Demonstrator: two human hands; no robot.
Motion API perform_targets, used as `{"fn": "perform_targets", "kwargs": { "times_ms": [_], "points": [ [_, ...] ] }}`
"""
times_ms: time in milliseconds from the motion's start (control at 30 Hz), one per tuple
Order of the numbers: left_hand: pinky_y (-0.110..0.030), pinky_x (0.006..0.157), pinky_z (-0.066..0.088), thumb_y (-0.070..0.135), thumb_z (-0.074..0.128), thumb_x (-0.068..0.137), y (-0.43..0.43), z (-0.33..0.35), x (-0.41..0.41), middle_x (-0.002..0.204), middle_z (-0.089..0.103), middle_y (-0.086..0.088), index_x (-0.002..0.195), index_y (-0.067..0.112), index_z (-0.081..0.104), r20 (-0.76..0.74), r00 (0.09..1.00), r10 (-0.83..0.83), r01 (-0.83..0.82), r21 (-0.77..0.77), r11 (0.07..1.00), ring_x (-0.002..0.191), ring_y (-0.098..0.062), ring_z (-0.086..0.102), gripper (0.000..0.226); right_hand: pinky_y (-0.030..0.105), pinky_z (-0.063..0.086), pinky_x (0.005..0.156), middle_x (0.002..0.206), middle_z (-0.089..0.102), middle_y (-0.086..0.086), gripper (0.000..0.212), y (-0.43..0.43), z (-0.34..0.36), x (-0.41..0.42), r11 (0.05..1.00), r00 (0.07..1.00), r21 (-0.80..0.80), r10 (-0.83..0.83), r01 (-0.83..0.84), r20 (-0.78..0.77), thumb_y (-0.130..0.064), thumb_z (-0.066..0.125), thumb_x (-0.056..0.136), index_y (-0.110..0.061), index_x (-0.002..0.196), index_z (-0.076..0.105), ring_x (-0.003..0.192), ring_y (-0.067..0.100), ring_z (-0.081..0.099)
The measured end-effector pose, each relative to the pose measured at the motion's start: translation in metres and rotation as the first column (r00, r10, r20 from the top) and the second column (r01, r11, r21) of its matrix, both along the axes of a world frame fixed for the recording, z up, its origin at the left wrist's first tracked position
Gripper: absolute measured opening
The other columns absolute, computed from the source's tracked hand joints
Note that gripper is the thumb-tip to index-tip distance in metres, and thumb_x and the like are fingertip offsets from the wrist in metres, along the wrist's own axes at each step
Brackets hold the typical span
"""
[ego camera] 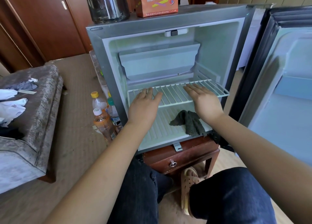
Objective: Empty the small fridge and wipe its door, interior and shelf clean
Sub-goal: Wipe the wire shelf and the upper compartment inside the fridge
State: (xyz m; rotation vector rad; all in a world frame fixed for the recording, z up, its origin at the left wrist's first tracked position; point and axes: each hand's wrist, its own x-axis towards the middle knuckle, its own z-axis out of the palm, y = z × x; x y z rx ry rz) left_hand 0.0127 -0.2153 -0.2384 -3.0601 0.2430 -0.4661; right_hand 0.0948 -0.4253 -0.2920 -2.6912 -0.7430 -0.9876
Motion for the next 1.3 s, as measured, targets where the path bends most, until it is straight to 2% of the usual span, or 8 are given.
{"fn": "perform_targets", "kwargs": {
  "times_ms": [200, 300, 567, 833, 1000, 1133, 1233, 1300],
  "points": [
    [-0.039, 0.118, 0.015, -0.006, 0.04, 0.093, -0.014, -0.026, -0.025, 0.16, 0.01, -0.02, 0.153, 0.017, 0.017, -0.036, 0.999, 0.028, -0.028, -0.015, 0.999, 0.148, -0.033, 0.01, 0.068, 0.052, 0.041, 0.1, 0.117, 0.067, 0.017, 0.052, -0.017, -0.013, -0.008, 0.994, 0.978, -0.091, 0.076, -0.059, 0.195, 0.011, 0.045, 0.072, -0.001, 0.119, 0.065, 0.107, 0.037, 0.064],
    [-0.044, 0.117, 0.02, -0.009, 0.046, 0.088, -0.009, -0.03, -0.024, 0.157, 0.021, -0.024, 0.151, 0.013, 0.029, 0.056, 0.998, -0.011, 0.013, -0.035, 0.999, 0.146, -0.038, 0.02, 0.068, 0.051, 0.037, 0.1, 0.115, 0.067, 0.019, 0.056, -0.015, -0.014, -0.01, 0.994, 0.976, -0.097, 0.073, -0.054, 0.205, 0.019, 0.058, 0.065, 0.001, 0.117, 0.066, 0.106, 0.038, 0.065],
    [-0.038, 0.116, 0.021, -0.007, 0.043, 0.09, 0.003, -0.021, -0.006, 0.16, 0.015, -0.016, 0.152, 0.019, 0.021, -0.001, 1.0, -0.001, 0.001, 0.02, 1.0, 0.148, -0.03, 0.015, 0.071, 0.054, 0.047, 0.092, 0.114, 0.068, 0.019, 0.068, -0.003, -0.002, -0.002, 0.995, 0.997, -0.092, 0.039, -0.033, 0.073, 0.025, 0.068, 0.053, 0.0, 0.116, 0.066, 0.103, 0.039, 0.066],
    [-0.037, 0.117, 0.017, -0.014, 0.042, 0.086, 0.018, -0.023, 0.036, 0.161, 0.015, -0.014, 0.153, 0.02, 0.021, -0.009, 1.0, 0.008, -0.008, 0.003, 1.0, 0.148, -0.03, 0.014, 0.078, 0.034, 0.015, 0.117, 0.15, 0.038, 0.01, 0.067, 0.011, 0.011, 0.028, 0.997, 0.977, -0.058, 0.028, -0.041, -0.213, 0.017, 0.045, 0.085, -0.011, 0.146, 0.038, 0.14, 0.03, 0.033],
    [-0.039, 0.114, 0.023, -0.004, 0.048, 0.089, 0.024, -0.025, 0.055, 0.158, 0.022, -0.015, 0.151, 0.018, 0.025, -0.032, 0.999, 0.023, -0.022, 0.022, 1.0, 0.145, -0.031, 0.022, 0.069, 0.031, 0.021, 0.115, 0.153, 0.035, 0.002, 0.066, 0.014, 0.015, 0.046, 0.997, 0.973, -0.069, 0.018, -0.034, -0.228, 0.012, 0.042, 0.089, -0.017, 0.148, 0.034, 0.142, 0.023, 0.032],
    [-0.041, 0.116, 0.019, 0.066, 0.052, 0.085, 0.015, -0.003, 0.062, 0.154, 0.032, -0.011, 0.143, 0.011, 0.041, -0.186, 0.98, -0.065, 0.06, -0.032, 0.998, 0.14, -0.028, 0.029, 0.08, 0.031, 0.022, 0.115, 0.155, 0.031, -0.001, 0.064, 0.007, 0.023, 0.044, 0.989, 0.941, -0.098, 0.068, -0.106, -0.332, -0.037, 0.056, 0.094, -0.022, 0.15, 0.031, 0.143, 0.019, 0.028],
    [-0.035, 0.101, 0.034, 0.056, 0.05, 0.091, 0.011, 0.022, 0.081, 0.132, 0.055, -0.01, 0.122, 0.008, 0.057, 0.06, 0.992, -0.113, 0.125, -0.256, 0.959, 0.124, -0.027, 0.046, 0.057, 0.036, 0.027, 0.115, 0.154, 0.033, 0.003, 0.084, -0.006, 0.033, 0.042, 0.972, 0.854, 0.022, 0.217, -0.234, -0.472, -0.071, 0.043, 0.084, -0.023, 0.151, 0.027, 0.14, 0.021, 0.032],
    [-0.034, 0.098, 0.033, 0.038, 0.052, 0.097, 0.014, 0.036, 0.106, 0.127, 0.056, -0.013, 0.124, 0.005, 0.053, 0.253, 0.968, -0.001, 0.079, -0.298, 0.951, 0.122, -0.029, 0.045, 0.042, 0.033, 0.031, 0.11, 0.149, 0.041, 0.003, 0.073, -0.009, 0.031, 0.044, 0.96, 0.842, 0.203, 0.269, -0.194, -0.468, -0.067, 0.035, 0.091, -0.022, 0.148, 0.032, 0.137, 0.021, 0.038]
  ]
}}
